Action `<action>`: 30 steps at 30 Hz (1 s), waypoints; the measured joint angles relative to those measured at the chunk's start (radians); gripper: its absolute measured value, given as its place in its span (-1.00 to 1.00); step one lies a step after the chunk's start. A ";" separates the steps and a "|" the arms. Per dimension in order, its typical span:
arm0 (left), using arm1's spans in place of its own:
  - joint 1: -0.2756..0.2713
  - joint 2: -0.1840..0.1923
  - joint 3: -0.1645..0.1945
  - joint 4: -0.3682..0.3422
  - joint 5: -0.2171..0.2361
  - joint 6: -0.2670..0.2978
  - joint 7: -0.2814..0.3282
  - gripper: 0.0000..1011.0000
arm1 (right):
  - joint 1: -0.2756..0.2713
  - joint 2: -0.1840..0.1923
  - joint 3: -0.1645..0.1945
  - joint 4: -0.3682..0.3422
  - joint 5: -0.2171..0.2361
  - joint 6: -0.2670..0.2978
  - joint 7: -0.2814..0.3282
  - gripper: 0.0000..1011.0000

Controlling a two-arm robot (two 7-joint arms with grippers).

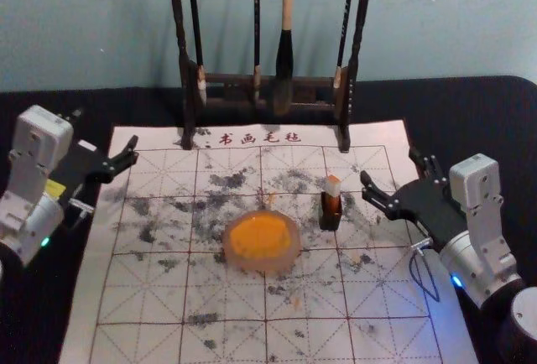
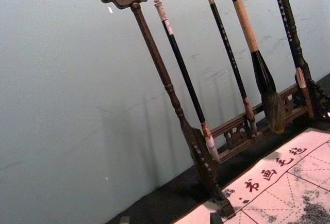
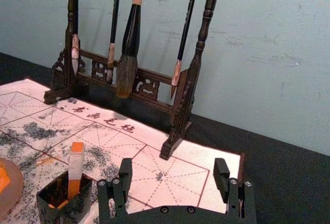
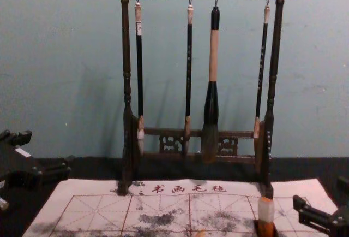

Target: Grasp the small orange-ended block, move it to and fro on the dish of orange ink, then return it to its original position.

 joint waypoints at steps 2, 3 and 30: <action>0.000 0.000 0.000 0.000 0.000 0.000 0.000 0.98 | 0.000 0.000 0.000 -0.001 0.001 0.000 0.000 0.98; 0.000 0.000 0.000 0.000 0.000 0.000 0.000 0.98 | 0.000 0.000 0.000 -0.002 0.001 -0.001 0.000 0.98; 0.000 0.000 0.000 0.000 0.000 0.000 0.000 0.98 | -0.001 0.002 0.000 -0.007 0.007 -0.004 0.001 0.98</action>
